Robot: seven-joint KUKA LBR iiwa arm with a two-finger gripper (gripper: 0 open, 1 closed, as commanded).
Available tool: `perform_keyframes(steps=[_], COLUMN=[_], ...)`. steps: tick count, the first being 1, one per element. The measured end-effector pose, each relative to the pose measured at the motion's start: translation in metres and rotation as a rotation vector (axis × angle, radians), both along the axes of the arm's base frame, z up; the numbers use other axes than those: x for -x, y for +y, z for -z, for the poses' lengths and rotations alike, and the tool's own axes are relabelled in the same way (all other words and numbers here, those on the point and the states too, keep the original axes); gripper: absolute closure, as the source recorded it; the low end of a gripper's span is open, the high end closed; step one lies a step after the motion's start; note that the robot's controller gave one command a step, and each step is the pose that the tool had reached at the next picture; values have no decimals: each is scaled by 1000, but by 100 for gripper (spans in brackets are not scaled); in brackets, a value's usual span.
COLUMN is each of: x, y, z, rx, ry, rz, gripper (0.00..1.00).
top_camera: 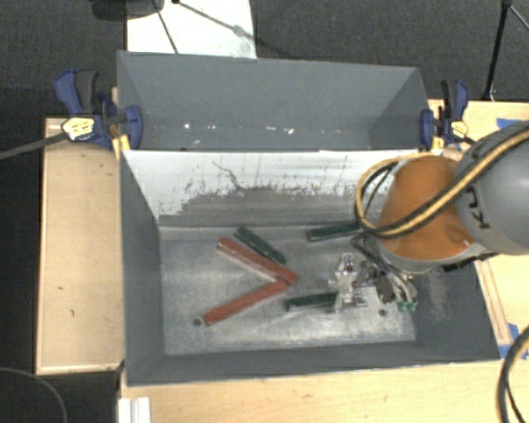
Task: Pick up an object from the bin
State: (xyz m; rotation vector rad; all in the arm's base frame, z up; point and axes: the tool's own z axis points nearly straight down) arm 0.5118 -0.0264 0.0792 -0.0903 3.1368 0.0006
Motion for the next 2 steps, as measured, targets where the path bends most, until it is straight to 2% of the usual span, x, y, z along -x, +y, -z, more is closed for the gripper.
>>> perform_keyframes(steps=[1,2], x=[-57,-18], y=[47,-86], z=[2,-157], rx=[6,3], ry=[3,-1], rz=[44,-144], gripper=[100,100])
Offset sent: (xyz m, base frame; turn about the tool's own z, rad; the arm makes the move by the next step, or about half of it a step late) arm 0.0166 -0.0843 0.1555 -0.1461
